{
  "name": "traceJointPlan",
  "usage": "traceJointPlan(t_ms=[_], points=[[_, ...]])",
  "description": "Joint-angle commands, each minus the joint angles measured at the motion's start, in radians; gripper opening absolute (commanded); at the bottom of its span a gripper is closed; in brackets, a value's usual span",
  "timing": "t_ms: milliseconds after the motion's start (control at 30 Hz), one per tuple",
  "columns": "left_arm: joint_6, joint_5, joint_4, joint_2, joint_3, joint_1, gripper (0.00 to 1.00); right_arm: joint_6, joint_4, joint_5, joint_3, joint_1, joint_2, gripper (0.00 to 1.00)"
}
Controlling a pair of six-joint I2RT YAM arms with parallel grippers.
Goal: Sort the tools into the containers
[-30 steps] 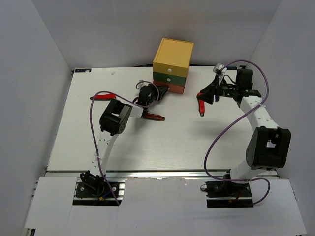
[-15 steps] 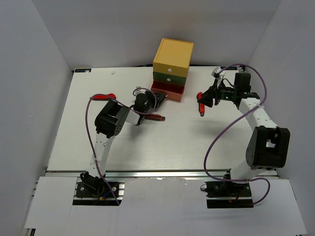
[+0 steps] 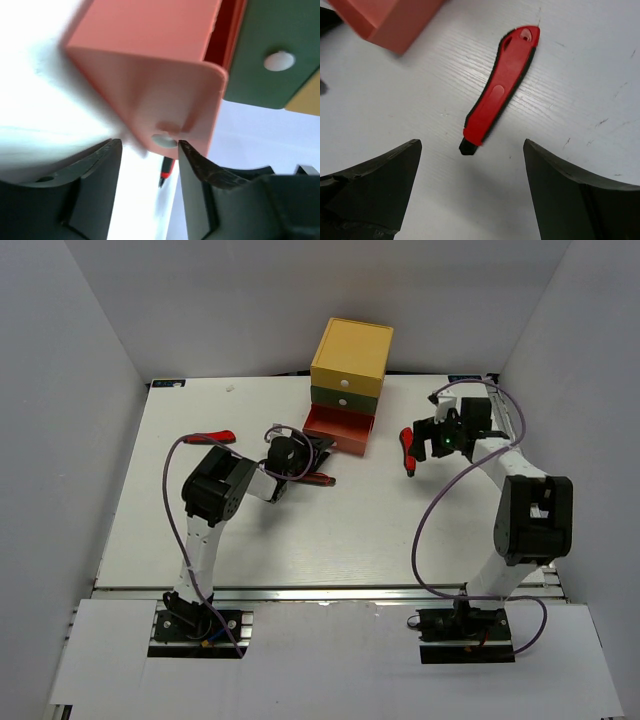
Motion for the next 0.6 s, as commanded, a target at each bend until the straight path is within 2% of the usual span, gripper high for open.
traceJointPlan(t_ms=[0, 67, 233, 400, 567], points=[[0.047, 0.01, -0.051, -0.116, -0.008, 0.0, 0.61, 0.074, 0.048, 0.176, 0.037, 0.044, 0.061, 0.89], [0.08, 0.007, -0.091, -0.156, -0.014, 0.0, 0.62, 0.103, 0.049, 0.26, 0.059, 0.073, 0.118, 0.89], [0.211, -0.006, -0.213, -0.275, -0.043, 0.0, 0.67, 0.136, 0.025, 0.341, 0.152, 0.125, 0.218, 0.89], [0.424, -0.082, -0.422, -0.436, -0.052, 0.007, 0.68, 0.192, 0.037, 0.468, 0.206, 0.167, 0.301, 0.89], [0.537, -0.187, -0.609, -0.61, -0.103, 0.03, 0.68, 0.217, 0.02, 0.518, 0.274, 0.168, 0.379, 0.86]])
